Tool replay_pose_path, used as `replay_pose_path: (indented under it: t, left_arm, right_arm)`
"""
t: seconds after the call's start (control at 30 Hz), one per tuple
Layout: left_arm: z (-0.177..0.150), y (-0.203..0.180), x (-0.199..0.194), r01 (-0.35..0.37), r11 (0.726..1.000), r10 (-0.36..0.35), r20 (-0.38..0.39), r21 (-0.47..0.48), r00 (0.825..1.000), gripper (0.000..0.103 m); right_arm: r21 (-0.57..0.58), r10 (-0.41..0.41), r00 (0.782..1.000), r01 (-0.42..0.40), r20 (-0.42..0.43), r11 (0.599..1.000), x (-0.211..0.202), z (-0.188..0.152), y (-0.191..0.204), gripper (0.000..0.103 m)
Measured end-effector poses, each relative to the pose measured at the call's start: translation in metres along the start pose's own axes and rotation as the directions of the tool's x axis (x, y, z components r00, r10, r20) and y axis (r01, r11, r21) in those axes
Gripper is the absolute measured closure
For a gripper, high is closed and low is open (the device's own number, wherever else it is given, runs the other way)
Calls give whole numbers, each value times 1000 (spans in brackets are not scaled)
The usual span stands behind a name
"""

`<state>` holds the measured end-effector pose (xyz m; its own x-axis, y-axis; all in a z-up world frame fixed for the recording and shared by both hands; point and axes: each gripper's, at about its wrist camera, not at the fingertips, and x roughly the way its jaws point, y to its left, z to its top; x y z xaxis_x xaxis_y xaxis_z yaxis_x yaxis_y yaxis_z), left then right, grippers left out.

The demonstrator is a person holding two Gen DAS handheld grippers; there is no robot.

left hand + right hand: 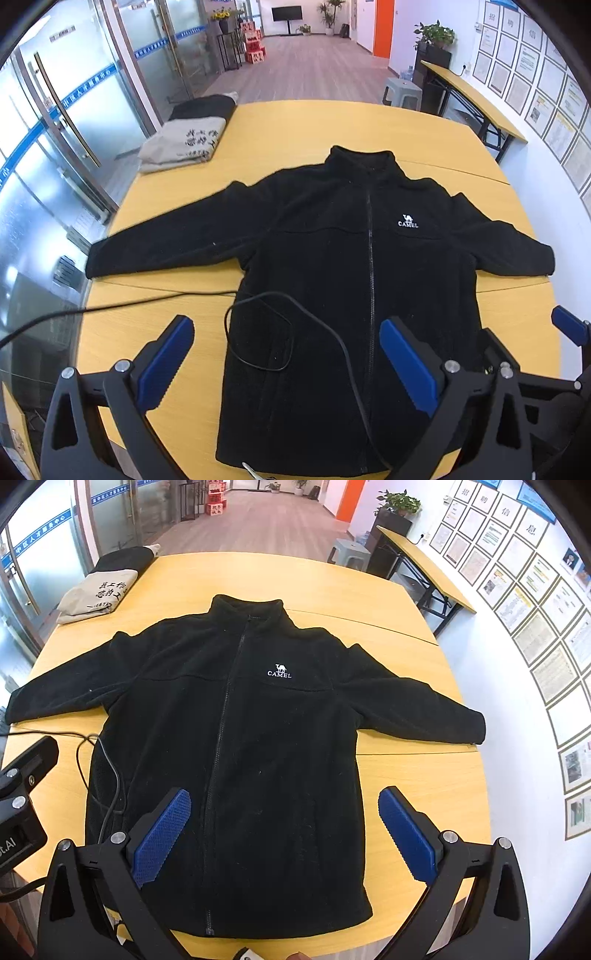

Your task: Fold clothes

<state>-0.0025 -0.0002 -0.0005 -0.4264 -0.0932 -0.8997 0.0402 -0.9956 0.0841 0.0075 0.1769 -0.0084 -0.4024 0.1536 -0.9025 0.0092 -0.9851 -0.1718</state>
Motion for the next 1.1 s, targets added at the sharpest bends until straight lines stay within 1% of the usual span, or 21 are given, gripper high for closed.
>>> replay_pose_path:
  t: [0.17, 0.2, 0.27, 0.33, 0.4, 0.43, 0.5, 0.63, 0.73, 0.9, 1.1]
  left_arm:
    - [9, 0, 7, 21, 1000, -21, -5, -7, 1000, 0]
    - [7, 1, 7, 25, 1000, -25, 3, -10, 1000, 0]
    - [-16, 10, 3, 35, 999, -34, 60, -22, 998, 0]
    - [-22, 13, 6, 21, 1000, -20, 67, -14, 998, 0]
    - [-21, 12, 18, 21, 1000, -20, 35, -6, 999, 0]
    - [-29, 8, 18, 15, 1000, -15, 40, -1, 999, 0]
    - [-22, 11, 25, 19, 1000, -19, 24, 2, 1000, 0]
    - [-6, 18, 24, 32, 999, -32, 2, 11, 999, 0]
    - [-2, 17, 22, 28, 1000, -28, 3, 11, 1000, 0]
    - [4, 17, 20, -4, 1000, 4, 1, -20, 1000, 0]
    - [7, 25, 11, -46, 996, 48, 21, -71, 999, 0]
  right_arm:
    - [-1, 38, 999, -38, -24, 999, 8, 7, -3, 1]
    - [-5, 23, 1000, -23, -16, 1000, 9, 7, 2, 1]
    - [-10, -17, 1000, 17, 5, 1000, 6, 6, 16, 1]
    - [-5, -33, 999, 33, 11, 999, 1, 4, 25, 1]
    - [-1, -36, 999, 36, 12, 999, 1, 2, 26, 1]
    - [1, -40, 999, 40, 12, 999, 1, 2, 26, 1]
    - [7, -47, 999, 47, 13, 999, 1, 2, 27, 1]
    - [17, -62, 998, 61, 15, 998, 0, 2, 27, 1]
    - [22, -63, 998, 63, 16, 998, 1, 4, 25, 1]
    - [0, -34, 999, 34, 31, 999, 7, 14, 14, 1]
    - [-40, -8, 999, 10, 51, 999, 7, 24, 12, 0]
